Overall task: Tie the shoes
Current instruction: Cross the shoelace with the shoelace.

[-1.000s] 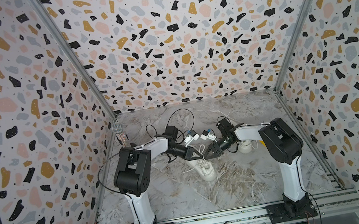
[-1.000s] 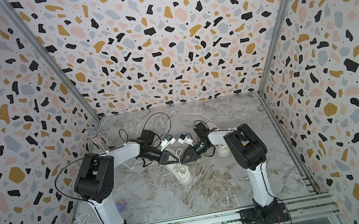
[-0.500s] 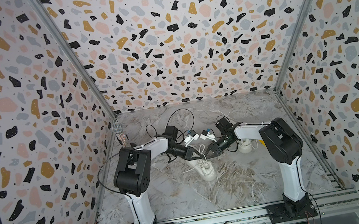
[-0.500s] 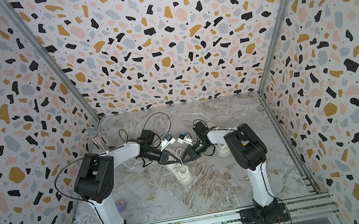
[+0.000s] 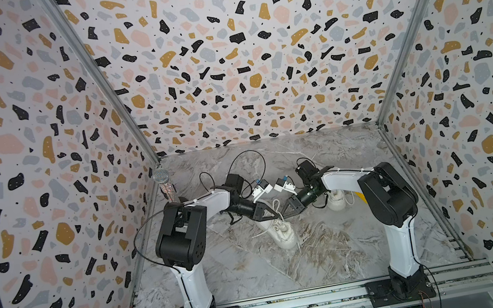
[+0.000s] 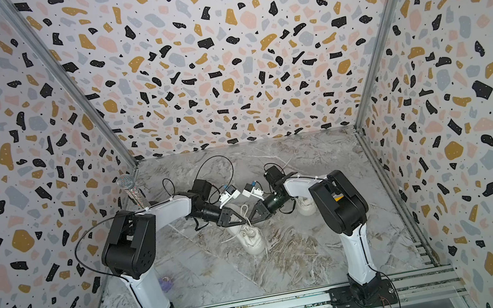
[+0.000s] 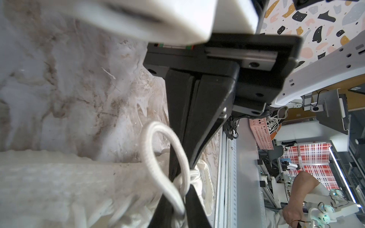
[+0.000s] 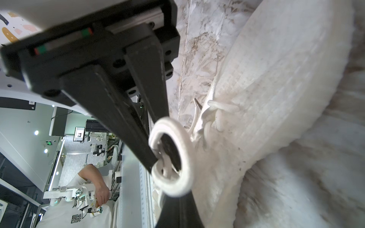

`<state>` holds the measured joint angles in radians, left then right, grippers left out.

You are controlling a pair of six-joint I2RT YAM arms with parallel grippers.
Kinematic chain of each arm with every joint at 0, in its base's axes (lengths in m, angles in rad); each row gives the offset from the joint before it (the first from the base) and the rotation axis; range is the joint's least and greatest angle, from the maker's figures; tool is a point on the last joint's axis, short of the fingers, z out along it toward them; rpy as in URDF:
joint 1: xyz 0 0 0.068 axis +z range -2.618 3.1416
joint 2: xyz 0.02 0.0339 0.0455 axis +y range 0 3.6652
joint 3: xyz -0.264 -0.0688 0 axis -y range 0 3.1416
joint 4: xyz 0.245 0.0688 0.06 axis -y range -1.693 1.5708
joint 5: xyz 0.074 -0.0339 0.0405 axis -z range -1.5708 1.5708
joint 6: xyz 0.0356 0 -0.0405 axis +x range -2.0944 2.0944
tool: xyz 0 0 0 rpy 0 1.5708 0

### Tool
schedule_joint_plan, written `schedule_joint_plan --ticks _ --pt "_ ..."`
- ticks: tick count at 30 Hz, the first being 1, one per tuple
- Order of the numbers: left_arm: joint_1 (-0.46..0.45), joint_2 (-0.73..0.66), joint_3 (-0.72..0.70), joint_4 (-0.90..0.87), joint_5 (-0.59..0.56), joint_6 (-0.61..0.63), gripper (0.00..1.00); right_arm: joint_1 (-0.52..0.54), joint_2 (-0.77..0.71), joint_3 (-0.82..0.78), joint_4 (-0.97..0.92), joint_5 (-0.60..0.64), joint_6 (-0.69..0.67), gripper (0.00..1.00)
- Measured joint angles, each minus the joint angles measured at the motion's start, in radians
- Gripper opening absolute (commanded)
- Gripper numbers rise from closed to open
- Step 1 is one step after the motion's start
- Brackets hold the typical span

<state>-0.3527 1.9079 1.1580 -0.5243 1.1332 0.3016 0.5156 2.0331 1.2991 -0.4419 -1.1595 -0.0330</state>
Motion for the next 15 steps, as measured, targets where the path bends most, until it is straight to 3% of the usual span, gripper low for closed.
schedule_joint_plan --ticks 8,15 --pt "0.011 0.000 0.000 -0.007 0.014 -0.006 0.36 0.000 0.000 0.002 -0.011 0.001 -0.034 0.00" --pt "0.020 0.001 0.019 -0.013 0.014 -0.019 0.44 0.000 0.000 0.002 -0.013 0.000 -0.047 0.00"
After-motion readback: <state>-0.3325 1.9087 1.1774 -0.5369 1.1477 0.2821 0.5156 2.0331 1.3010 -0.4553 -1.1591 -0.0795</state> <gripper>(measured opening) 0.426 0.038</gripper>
